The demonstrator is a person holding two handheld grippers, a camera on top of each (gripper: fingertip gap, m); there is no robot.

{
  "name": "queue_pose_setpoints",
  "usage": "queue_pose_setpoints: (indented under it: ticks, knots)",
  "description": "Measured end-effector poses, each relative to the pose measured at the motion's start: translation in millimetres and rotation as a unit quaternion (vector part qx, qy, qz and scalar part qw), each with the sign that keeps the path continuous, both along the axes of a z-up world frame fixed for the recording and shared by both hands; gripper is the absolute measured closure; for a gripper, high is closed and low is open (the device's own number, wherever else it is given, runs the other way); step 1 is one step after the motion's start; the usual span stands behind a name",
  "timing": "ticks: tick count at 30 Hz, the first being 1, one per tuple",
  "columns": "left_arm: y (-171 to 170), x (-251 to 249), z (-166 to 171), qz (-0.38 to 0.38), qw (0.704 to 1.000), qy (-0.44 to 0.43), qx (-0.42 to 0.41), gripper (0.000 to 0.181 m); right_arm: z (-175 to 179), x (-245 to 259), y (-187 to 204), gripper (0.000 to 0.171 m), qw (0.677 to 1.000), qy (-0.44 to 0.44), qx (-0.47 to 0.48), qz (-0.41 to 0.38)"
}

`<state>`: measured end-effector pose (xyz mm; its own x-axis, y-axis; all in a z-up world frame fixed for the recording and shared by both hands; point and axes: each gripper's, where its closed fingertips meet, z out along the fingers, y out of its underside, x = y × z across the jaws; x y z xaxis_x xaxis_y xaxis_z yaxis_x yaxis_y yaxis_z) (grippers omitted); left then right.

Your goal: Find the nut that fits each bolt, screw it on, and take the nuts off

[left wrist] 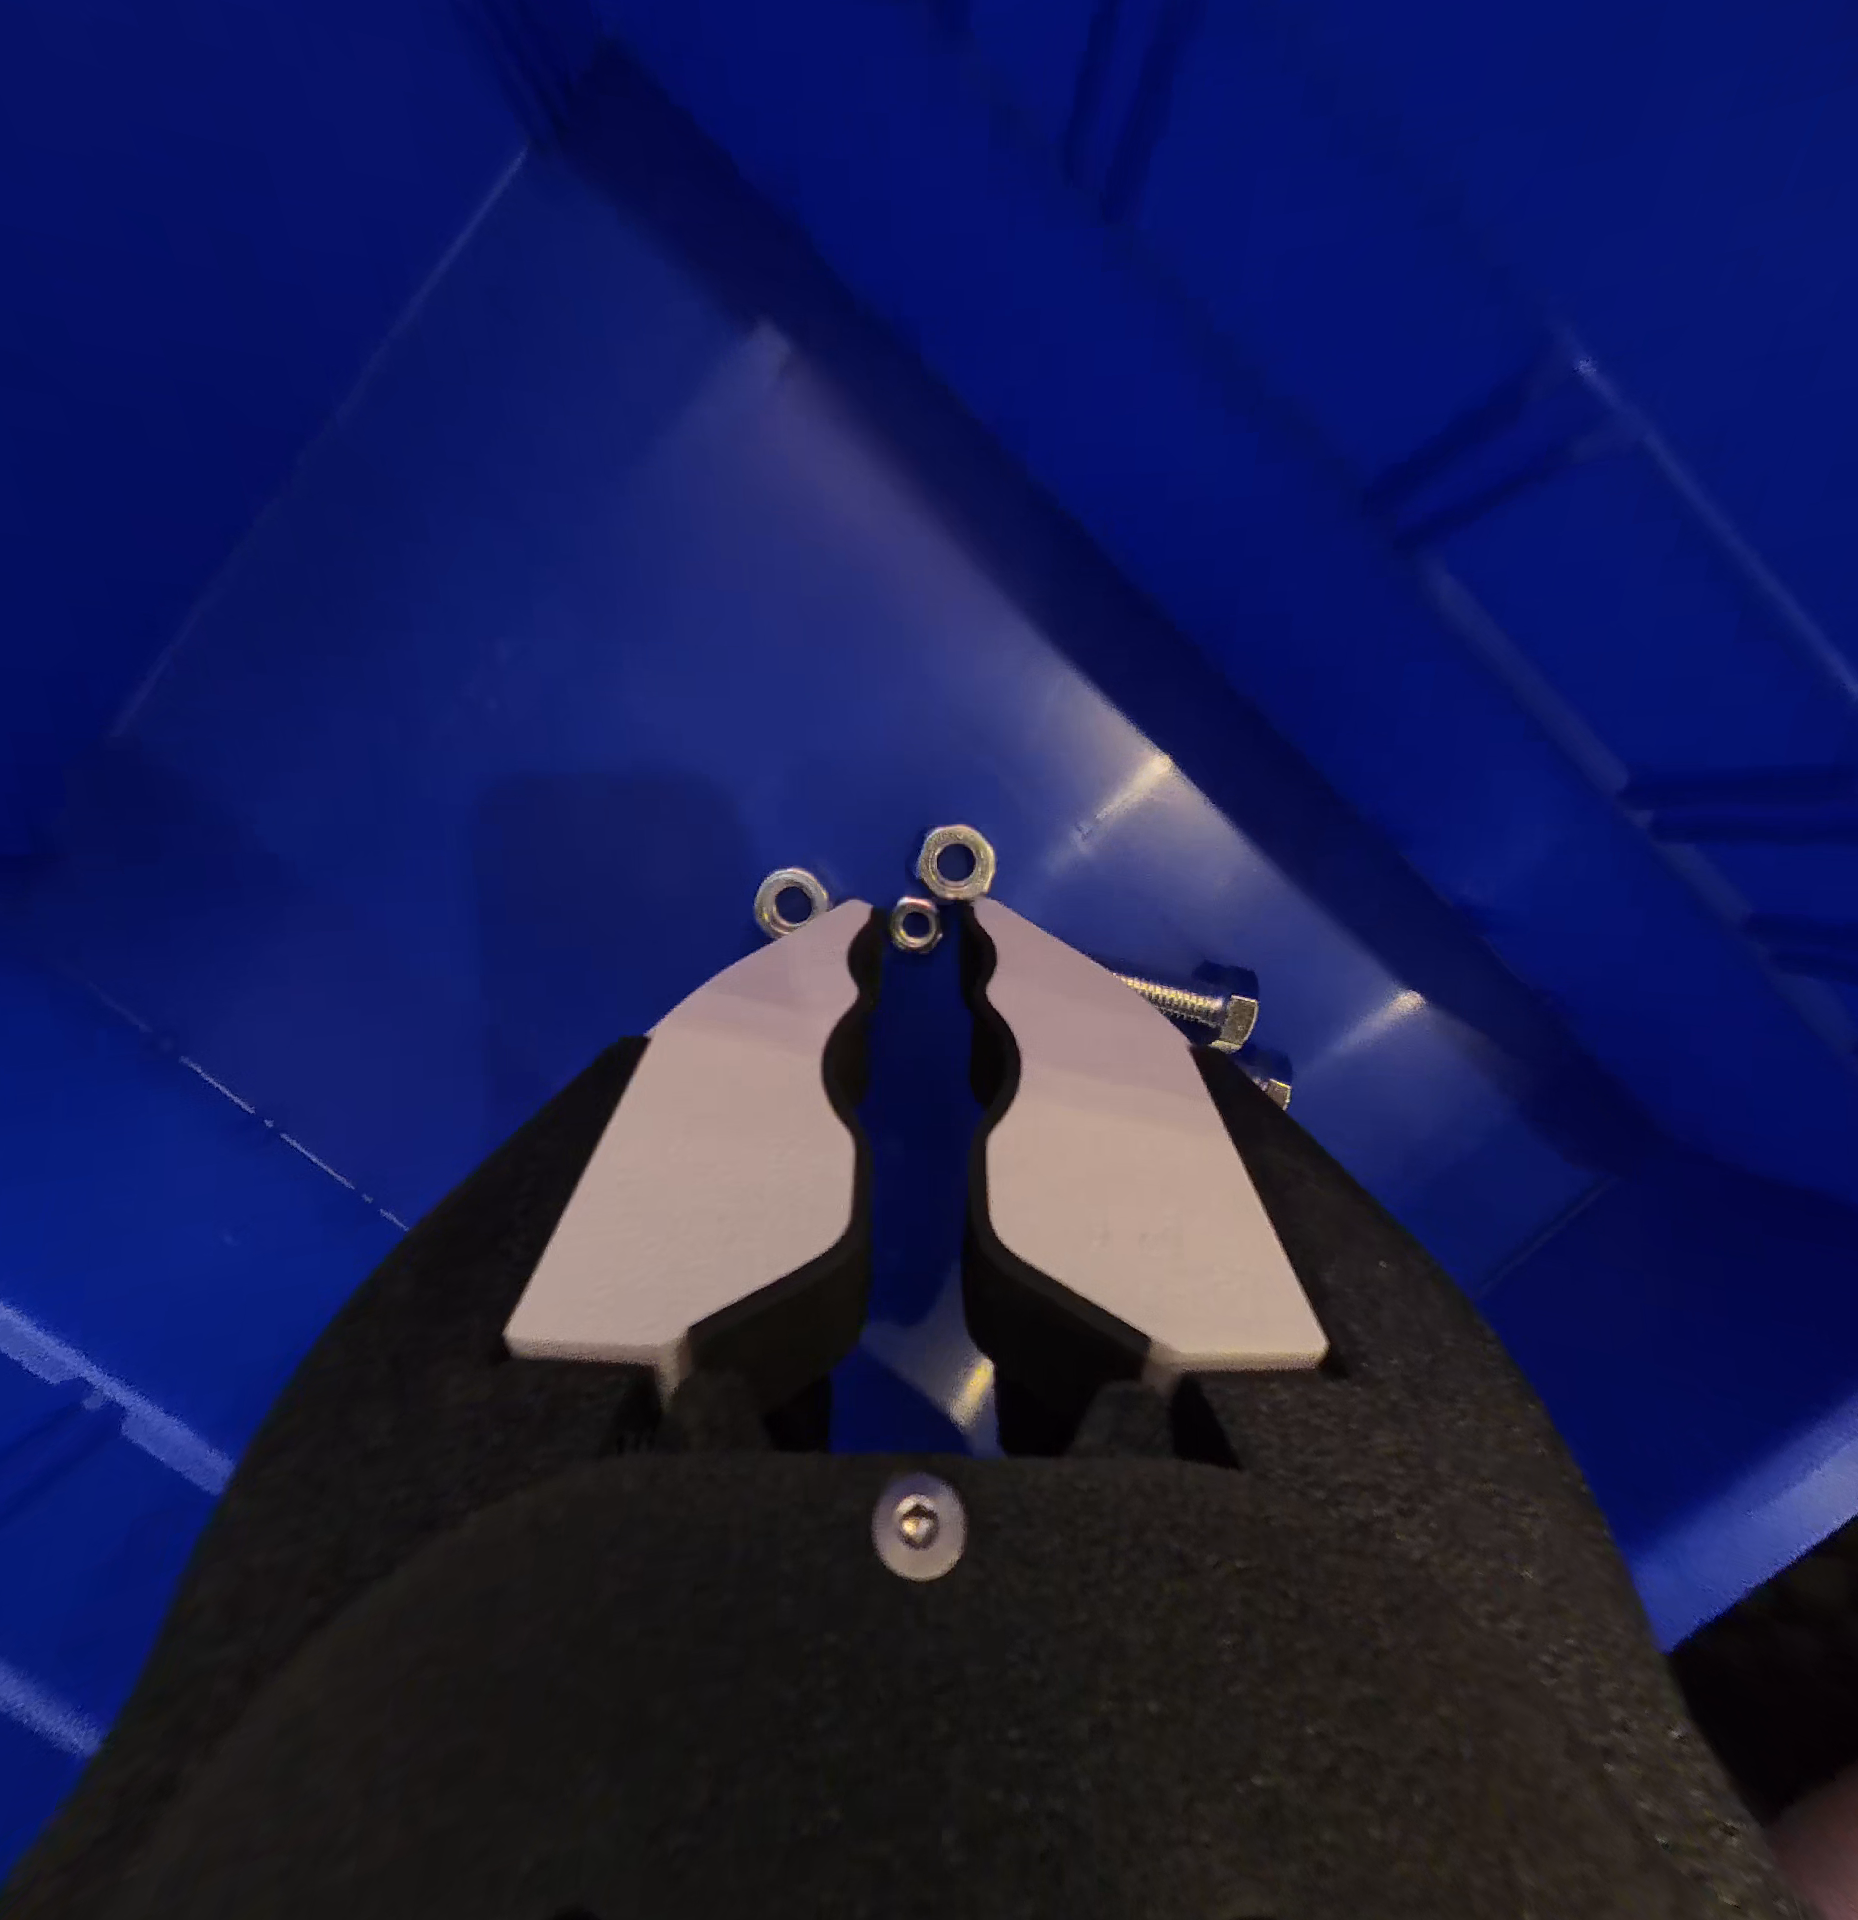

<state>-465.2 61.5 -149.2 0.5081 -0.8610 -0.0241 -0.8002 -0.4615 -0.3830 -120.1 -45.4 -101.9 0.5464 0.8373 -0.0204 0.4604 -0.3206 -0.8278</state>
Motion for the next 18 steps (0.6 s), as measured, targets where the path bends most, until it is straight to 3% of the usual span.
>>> queue_pose_setpoints:
  ticks: [9, 14, 18]
  knots:
    - [1.7, -10.2, 9.1, 0.008, 0.999, 0.022, 0.022, 0.171, -2.6, -1.1, -0.9, 0.144, 1.000, -0.006, -0.002, 0.004]
    - [-2.7, 5.8, 75.4, 0.004, 0.994, 0.001, 0.108, 0.171, 1.8, 1.0, 1.3, 0.144, 1.000, -0.003, 0.006, -0.002]
    - [-49.4, 99.3, 136.6, -0.142, 0.974, -0.068, 0.164, 0.171, 12.5, 6.4, 5.9, 0.145, 1.000, 0.006, 0.020, -0.020]
